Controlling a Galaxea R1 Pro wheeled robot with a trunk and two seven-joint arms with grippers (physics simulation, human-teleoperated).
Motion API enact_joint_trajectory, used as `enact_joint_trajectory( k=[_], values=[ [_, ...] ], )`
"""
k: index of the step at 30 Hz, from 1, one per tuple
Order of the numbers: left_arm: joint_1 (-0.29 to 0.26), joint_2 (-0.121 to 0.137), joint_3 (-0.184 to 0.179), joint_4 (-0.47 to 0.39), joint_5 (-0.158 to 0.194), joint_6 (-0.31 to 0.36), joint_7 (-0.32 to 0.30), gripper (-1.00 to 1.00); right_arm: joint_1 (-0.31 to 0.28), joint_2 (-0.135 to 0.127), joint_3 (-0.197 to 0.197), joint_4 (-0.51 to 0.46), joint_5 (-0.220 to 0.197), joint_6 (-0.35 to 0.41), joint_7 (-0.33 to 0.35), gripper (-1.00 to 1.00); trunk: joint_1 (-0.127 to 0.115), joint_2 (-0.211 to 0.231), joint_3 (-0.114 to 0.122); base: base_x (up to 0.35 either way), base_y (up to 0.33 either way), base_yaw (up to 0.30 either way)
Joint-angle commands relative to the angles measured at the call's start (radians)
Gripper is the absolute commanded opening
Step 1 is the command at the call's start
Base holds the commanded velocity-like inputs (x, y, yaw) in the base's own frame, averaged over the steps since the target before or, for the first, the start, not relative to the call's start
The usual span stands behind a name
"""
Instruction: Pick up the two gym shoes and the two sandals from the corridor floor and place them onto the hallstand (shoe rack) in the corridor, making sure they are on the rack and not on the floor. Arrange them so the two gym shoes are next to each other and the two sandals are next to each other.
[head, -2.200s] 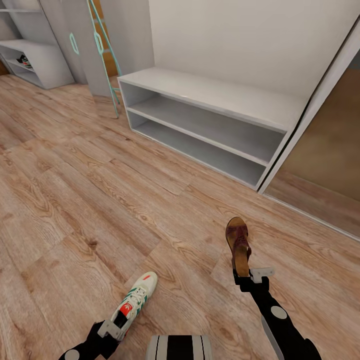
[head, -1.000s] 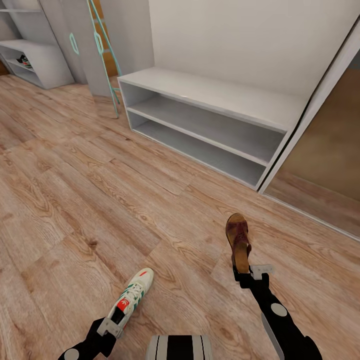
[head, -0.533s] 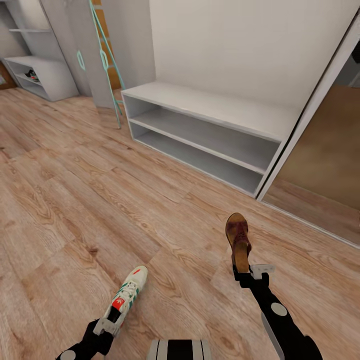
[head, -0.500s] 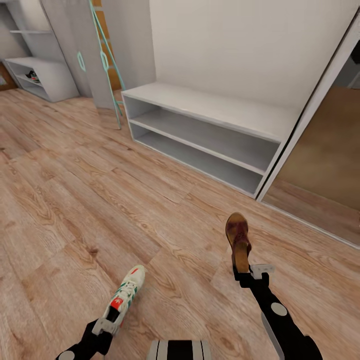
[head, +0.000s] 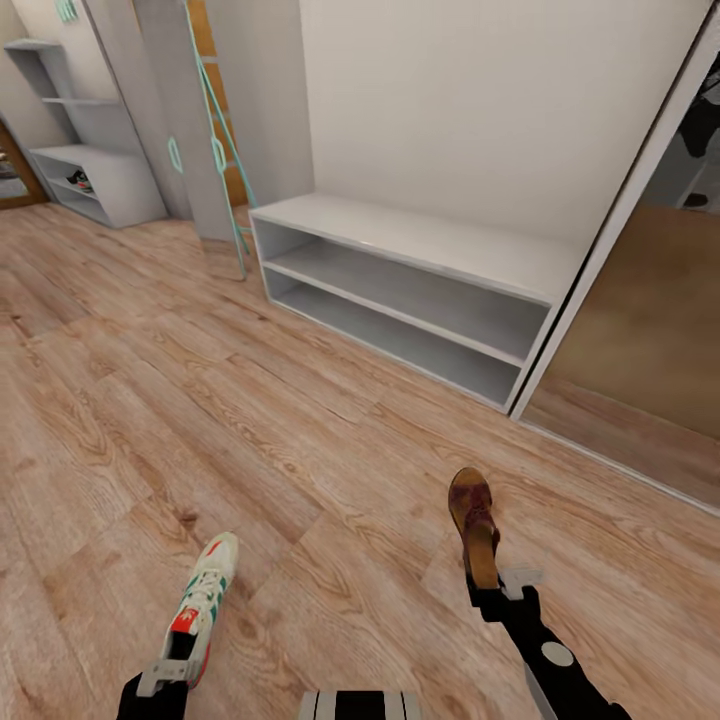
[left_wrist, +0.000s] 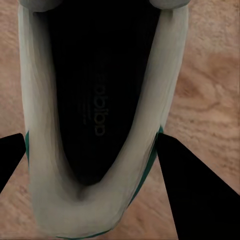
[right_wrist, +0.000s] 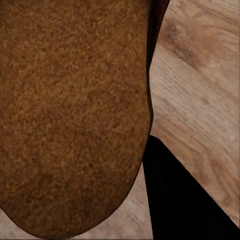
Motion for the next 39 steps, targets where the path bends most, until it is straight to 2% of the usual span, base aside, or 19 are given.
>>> enact_joint_trajectory(
  k=[1, 4, 9, 17, 22, 26, 30, 34, 39],
  values=[
    [0.005, -0.001, 0.016, 0.001, -0.001, -0.011, -0.007, -1.0, -0.001, 0.0, -0.005, 0.031, 0.005, -0.017, 0.006, -1.0, -0.001, 0.0, 0.004, 0.0, 0.0, 0.0],
    [0.011, -0.004, 0.032, 0.001, 0.016, -0.018, -0.006, -1.0, -0.001, -0.002, -0.006, 0.094, 0.006, -0.066, 0.006, -1.0, -0.002, 0.001, 0.019, 0.0, 0.0, 0.0],
    [0.018, -0.007, 0.045, 0.002, 0.041, -0.023, -0.005, -1.0, -0.001, -0.007, -0.006, 0.211, 0.007, -0.191, 0.006, -1.0, -0.004, 0.002, 0.045, 0.0, 0.0, 0.0],
    [0.031, -0.01, 0.05, 0.003, 0.082, -0.025, -0.005, -1.0, -0.001, -0.049, -0.007, 0.396, 0.002, -0.382, 0.002, -1.0, -0.008, 0.004, 0.089, 0.0, 0.0, 0.0],
    [0.049, -0.011, 0.05, 0.002, 0.11, -0.028, -0.005, -1.0, -0.001, -0.056, -0.007, 0.5, 0.0, -0.468, 0.001, -1.0, -0.01, 0.005, 0.116, 0.0, 0.0, 0.0],
    [0.056, -0.012, 0.05, 0.004, 0.117, -0.073, -0.005, -1.0, -0.001, -0.049, -0.006, 0.538, -0.001, -0.491, 0.003, -1.0, -0.012, 0.006, 0.137, 0.0, 0.0, 0.0],
    [0.057, -0.012, 0.05, 0.016, 0.12, -0.084, -0.005, -1.0, -0.001, -0.046, -0.007, 0.542, -0.003, -0.492, 0.003, -1.0, -0.014, 0.007, 0.158, 0.0, 0.0, 0.0],
    [0.056, -0.011, 0.064, 0.019, 0.135, -0.085, -0.005, -1.0, -0.001, -0.045, -0.007, 0.539, -0.004, -0.492, 0.002, -1.0, -0.029, 0.035, 0.171, 0.0, 0.0, 0.014],
    [0.057, -0.011, 0.08, 0.02, 0.139, -0.086, -0.005, -1.0, -0.001, -0.044, -0.007, 0.539, -0.003, -0.492, 0.001, -1.0, -0.048, 0.07, 0.187, 0.0, 0.0, 0.17]
  ],
)
